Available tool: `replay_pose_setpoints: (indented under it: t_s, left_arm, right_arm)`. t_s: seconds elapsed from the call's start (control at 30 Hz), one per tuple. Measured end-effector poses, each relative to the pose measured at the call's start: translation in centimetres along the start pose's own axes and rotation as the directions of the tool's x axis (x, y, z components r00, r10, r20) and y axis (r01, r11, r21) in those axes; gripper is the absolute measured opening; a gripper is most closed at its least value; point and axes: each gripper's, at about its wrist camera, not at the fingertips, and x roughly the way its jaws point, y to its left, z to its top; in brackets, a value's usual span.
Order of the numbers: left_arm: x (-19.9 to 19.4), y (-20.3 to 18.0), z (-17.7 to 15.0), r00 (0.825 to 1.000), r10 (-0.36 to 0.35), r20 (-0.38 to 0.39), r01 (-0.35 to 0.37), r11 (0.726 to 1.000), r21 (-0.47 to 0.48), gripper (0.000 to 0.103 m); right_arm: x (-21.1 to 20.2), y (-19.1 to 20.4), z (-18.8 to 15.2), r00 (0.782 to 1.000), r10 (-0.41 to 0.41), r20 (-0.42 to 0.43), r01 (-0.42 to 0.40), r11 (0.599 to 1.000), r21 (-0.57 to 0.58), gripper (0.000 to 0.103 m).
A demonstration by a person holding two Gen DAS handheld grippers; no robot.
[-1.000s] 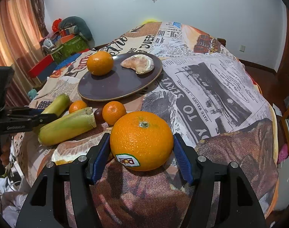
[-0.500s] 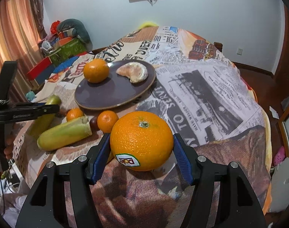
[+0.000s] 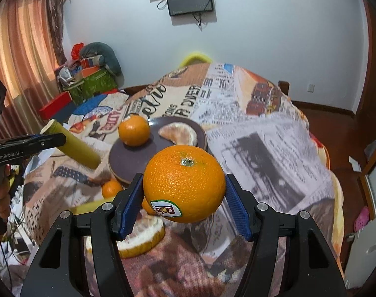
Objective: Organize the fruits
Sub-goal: 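Lay the corn cob on the plate with the left tool while the right tool places the orange there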
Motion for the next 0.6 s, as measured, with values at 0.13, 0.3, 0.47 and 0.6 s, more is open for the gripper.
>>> replay_pose_setpoints:
  t_s: [0.13,0.3,0.47,0.6]
  left_arm:
    - [0.2,-0.6,0.8,1.000,-0.015,0.018,0.014,1.000,0.010,0.036]
    - [0.7,-1.2,1.2,0.999,-0.033,0.024,0.033,0.999,0.017,0.036]
    - [1.7,-1.7,1.7,0.999,-0.040,0.021,0.039,0.999,0.037,0.036]
    - [2.8,-1.9,2.0,0.999,-0.037,0.015,0.036,0.998,0.053,0.036]
  right_arm:
    - [0.1,0.2,0.6,1.000,0.006,0.016,-0.006,1.000,-0.002,0.061]
    - [0.8,0.4,1.0,1.000,0.019,0.019,-0.019,1.000,-0.003,0.061]
    - [1.9,0.7,1.5,0.999,0.030,0.015,-0.030,0.999,-0.011,0.061]
    - [2.8,0.7,1.9,0.999,0.038,0.016,-0.038,0.999,-0.014,0.061]
